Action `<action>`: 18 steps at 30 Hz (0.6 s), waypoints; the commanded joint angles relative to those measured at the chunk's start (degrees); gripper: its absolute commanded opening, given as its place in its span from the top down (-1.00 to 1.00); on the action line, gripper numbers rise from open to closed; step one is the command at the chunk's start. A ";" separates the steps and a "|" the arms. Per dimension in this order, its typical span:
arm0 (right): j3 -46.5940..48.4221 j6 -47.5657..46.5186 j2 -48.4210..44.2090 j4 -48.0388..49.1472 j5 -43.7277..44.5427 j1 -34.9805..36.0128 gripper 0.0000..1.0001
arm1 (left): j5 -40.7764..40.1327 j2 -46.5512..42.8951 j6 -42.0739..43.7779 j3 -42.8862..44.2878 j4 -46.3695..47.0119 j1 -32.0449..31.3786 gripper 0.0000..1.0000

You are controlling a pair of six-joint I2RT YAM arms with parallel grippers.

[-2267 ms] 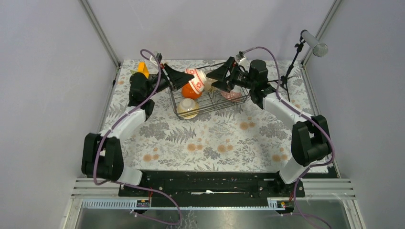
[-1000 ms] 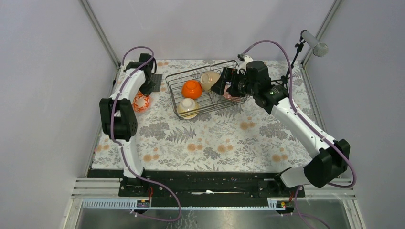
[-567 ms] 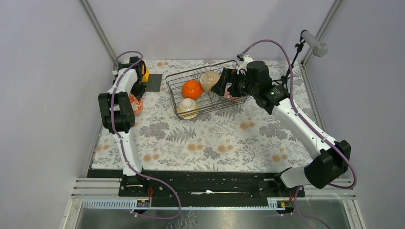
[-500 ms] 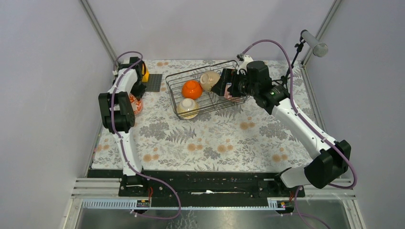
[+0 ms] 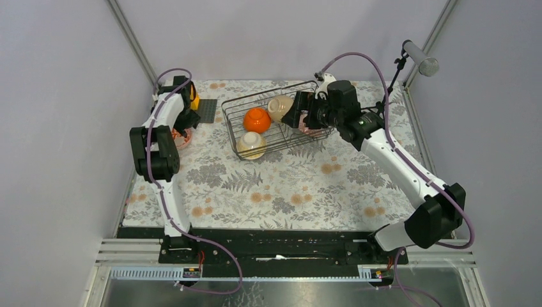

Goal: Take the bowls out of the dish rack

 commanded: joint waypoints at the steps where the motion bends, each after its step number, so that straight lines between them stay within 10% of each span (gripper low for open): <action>1: 4.28 0.22 1.78 -0.58 0.38 0.48 -0.99 | 4.26 -9.40 0.35 -2.40 1.65 -1.04 -0.13; 11: 10.44 1.56 8.76 -4.36 -2.62 0.50 -0.99 | 11.22 -21.99 2.23 -9.87 3.47 -4.84 -0.22; 18: 14.28 3.39 14.61 -5.71 -3.57 0.58 -0.99 | 35.75 -31.47 8.02 -20.76 16.86 -5.63 -0.26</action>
